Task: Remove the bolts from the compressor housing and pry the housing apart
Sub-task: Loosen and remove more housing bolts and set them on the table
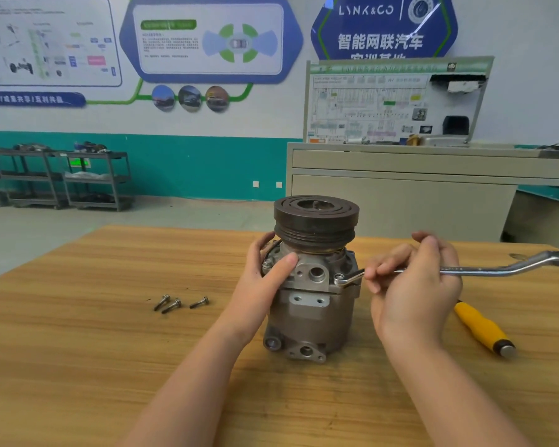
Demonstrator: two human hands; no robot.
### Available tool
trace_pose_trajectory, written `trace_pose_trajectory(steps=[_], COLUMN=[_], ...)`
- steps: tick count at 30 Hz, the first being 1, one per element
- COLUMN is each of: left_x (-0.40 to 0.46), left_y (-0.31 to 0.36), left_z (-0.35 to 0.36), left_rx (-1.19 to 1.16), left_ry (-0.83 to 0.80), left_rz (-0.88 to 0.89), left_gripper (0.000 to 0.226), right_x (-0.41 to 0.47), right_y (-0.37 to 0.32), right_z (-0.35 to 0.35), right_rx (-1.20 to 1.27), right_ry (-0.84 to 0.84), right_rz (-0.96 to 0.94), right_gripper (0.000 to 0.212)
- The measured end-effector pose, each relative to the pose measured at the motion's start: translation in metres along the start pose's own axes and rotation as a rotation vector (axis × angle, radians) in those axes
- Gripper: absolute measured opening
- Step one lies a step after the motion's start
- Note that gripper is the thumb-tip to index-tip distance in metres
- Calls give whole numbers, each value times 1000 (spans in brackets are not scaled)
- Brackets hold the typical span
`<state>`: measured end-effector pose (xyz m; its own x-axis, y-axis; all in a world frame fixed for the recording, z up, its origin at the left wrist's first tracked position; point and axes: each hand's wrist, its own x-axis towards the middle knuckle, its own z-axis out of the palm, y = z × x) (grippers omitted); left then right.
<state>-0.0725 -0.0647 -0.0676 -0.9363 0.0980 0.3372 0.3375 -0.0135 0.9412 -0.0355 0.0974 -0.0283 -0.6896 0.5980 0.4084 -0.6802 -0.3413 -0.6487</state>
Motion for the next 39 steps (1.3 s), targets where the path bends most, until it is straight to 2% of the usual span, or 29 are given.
trace_pose_trajectory(steps=[4,9,12,14,16,18,21,24,28,31,35,39], left_x=[-1,-1,-1,0,0,1,0,-3,-5,-6,-6,-7], left_y=[-1,1,2,1,1,0,1,-1,0,2,4,5], left_z=[6,6,5,5,5,8,13,17,21,22,22,22], left_rx=[-41,-71,-52,-22,-18,-38,-47,-36,-42,-32,-20,-5], left_ry=[15,23,19,23,42,79,140,191,228,228,228,218], left_rz=[-18,-58,-53,-39,-29,-23,-16,-8,-16,-22,-20,-14], left_gripper=[73,90,94,91,89,82,77,78,75,74,75,76], right_x=[23,48,51,54,56,50,31,15,4,0,-10,-19], right_y=[4,20,21,14,5,-2,-6,-5,-1,3,12,19], right_z=[-2,-7,-17,-24,-25,-23,-17,-14,-14,-17,-15,-13], right_rx=[54,195,294,373,382,232,-87,-211,-241,-354,-480,-454], right_ry=[48,-11,-30,-19,-33,-105,-306,-459,-557,-589,-575,-610], right_rz=[214,744,817,746,596,341,-129,-413,-585,-728,-935,-973], right_gripper=[27,16,17,19,20,19,14,18,14,12,20,17])
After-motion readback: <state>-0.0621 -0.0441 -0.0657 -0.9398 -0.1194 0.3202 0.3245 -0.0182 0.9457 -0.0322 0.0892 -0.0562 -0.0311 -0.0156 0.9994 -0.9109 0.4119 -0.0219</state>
